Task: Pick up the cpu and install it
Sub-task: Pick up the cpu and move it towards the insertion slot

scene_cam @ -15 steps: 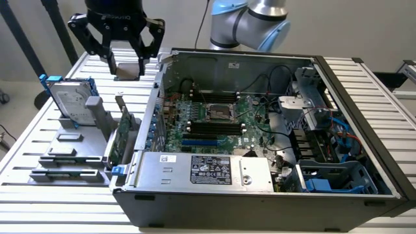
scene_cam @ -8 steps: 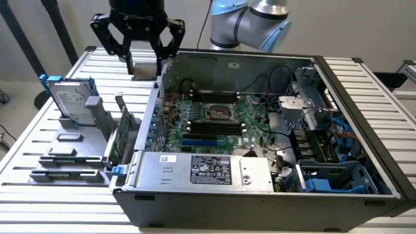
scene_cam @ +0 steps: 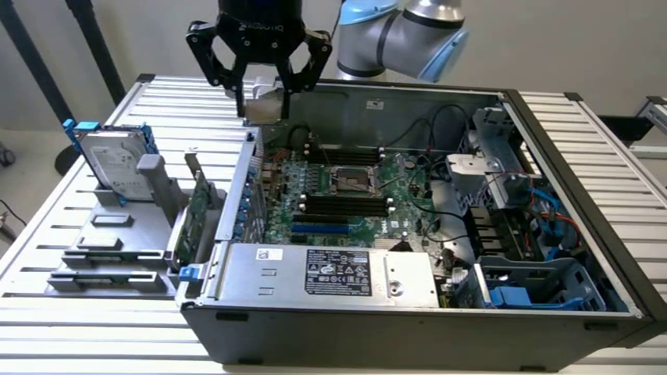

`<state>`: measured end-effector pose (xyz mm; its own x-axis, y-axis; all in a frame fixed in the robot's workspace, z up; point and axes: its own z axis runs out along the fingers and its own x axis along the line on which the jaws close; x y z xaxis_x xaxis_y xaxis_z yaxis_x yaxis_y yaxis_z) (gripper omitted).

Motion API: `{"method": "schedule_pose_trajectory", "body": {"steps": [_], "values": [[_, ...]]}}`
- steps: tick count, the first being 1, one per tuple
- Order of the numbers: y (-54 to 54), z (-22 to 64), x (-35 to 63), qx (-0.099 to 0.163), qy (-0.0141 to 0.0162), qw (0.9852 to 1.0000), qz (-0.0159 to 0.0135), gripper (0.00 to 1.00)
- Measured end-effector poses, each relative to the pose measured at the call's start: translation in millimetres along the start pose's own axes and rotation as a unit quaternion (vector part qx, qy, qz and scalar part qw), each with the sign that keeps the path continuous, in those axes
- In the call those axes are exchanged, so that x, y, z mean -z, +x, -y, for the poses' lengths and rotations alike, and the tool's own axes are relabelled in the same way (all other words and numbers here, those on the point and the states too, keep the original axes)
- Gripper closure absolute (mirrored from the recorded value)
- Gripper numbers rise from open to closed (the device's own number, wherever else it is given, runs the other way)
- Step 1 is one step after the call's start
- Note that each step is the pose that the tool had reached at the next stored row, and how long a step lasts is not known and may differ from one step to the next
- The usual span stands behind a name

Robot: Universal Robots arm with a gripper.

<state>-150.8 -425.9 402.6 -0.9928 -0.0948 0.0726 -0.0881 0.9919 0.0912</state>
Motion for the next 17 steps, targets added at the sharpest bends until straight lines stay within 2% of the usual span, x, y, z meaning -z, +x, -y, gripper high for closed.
{"method": "schedule_pose_trajectory", "body": {"steps": [9, 17], "values": [[-29.5, -19.2, -14.4, 0.0, 0.0, 1.0, -0.0008, 0.45], [-59.9, -21.5, -27.1, -0.004, -0.0004, 1.0, -0.002, 0.45]]}}
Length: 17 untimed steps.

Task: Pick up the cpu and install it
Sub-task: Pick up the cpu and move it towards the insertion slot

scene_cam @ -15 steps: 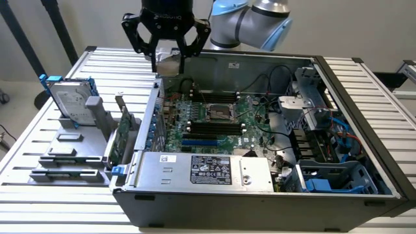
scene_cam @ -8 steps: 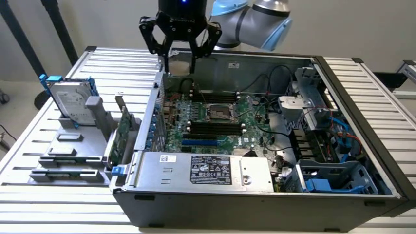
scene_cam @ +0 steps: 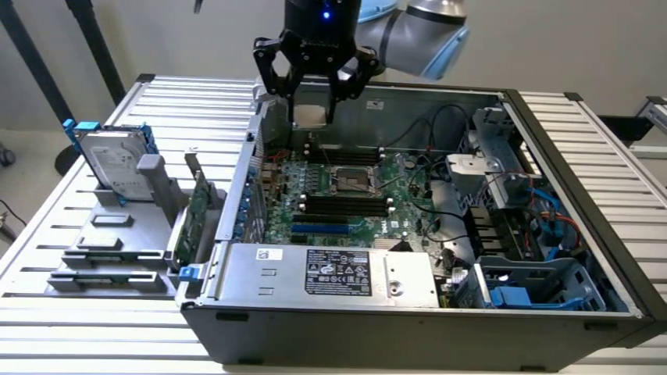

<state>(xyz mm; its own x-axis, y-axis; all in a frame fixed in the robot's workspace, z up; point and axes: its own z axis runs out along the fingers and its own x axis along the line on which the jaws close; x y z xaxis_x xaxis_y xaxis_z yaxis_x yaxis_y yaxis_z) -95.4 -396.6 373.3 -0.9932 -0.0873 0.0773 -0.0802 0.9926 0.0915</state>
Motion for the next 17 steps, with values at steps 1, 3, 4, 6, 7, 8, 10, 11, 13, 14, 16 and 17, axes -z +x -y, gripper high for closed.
{"method": "schedule_pose_trajectory", "body": {"steps": [1, 3, 4, 6, 7, 8, 10, 11, 13, 14, 16, 17], "values": [[-3.6, 0.2, -1.5, -0.001, -0.0001, 1.0, -0.0001, 0.45], [-10.0, 0.7, -4.6, -0.004, -0.0004, 1.0, -0.0003, 0.45], [-13.0, 1.0, -6.2, -0.006, -0.0006, 1.0, -0.0004, 0.45], [-19.1, 1.5, -9.5, -0.01, -0.0009, 0.9999, -0.0006, 0.45], [-22.0, 1.8, -11.0, -0.012, -0.0011, 0.9999, -0.0007, 0.45], [-24.9, 2.0, -12.6, -0.014, -0.0013, 0.9999, -0.0009, 0.45], [-30.2, 1.5, -15.7, -0.016, -0.0014, 0.9999, -0.0012, 0.45], [-32.5, 0.7, -17.5, -0.016, -0.0015, 0.9999, -0.0014, 0.45], [-36.6, -3.2, -21.3, -0.017, -0.0015, 0.9999, -0.0016, 0.45], [-38.4, -6.3, -23.3, -0.017, -0.0015, 0.9999, -0.0016, 0.45], [-42.1, -12.6, -27.2, -0.017, -0.0015, 0.9999, -0.0016, 0.45], [-44.2, -14.9, -29.1, -0.017, -0.0015, 0.9999, -0.0016, 0.45]]}}
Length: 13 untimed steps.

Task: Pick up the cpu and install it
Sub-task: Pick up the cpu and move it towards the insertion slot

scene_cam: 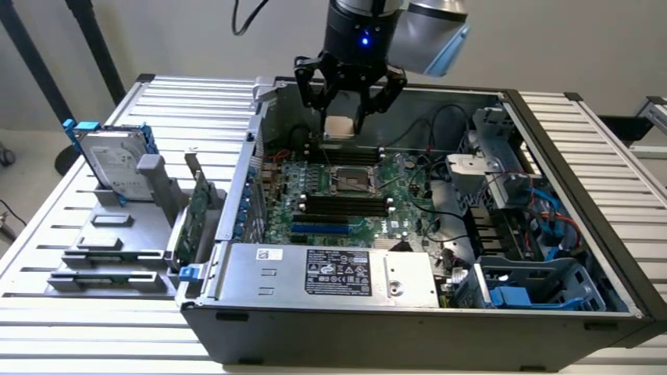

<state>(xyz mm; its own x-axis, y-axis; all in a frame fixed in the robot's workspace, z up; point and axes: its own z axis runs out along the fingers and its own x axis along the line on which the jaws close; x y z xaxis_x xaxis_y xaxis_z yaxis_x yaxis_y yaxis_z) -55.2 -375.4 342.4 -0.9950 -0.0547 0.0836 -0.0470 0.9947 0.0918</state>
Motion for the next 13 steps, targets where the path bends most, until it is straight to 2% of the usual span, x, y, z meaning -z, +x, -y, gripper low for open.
{"method": "schedule_pose_trajectory", "body": {"steps": [8, 13], "values": [[-17.5, -12.9, -14.1, -0.001, -0.0001, 1.0, 0.0, 0.45], [-23.9, -22.1, -23.7, -0.001, -0.0001, 1.0, 0.0001, 0.45]]}}
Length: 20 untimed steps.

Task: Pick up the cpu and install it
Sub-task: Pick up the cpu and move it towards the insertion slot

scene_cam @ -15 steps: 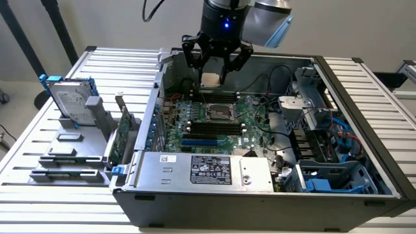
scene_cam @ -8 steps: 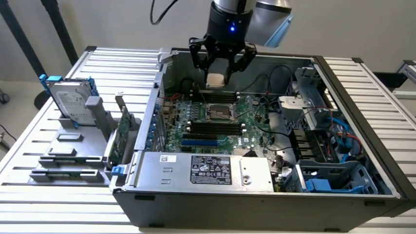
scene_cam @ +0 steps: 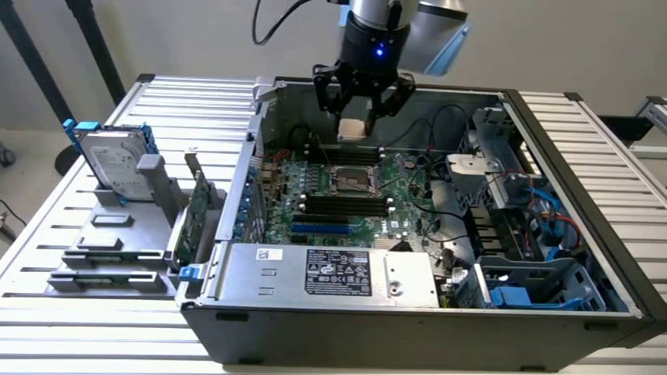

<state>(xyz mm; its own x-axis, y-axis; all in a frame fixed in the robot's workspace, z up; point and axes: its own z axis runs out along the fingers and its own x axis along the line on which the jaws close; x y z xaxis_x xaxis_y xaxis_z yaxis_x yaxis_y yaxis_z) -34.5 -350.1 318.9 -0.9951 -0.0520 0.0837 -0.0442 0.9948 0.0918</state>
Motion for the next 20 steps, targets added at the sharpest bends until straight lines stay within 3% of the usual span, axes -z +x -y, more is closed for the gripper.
{"method": "schedule_pose_trajectory", "body": {"steps": [20], "values": [[-14.9, -10.5, -36.3, -0.027, -0.0023, 0.9996, 0.0025, 0.45]]}}
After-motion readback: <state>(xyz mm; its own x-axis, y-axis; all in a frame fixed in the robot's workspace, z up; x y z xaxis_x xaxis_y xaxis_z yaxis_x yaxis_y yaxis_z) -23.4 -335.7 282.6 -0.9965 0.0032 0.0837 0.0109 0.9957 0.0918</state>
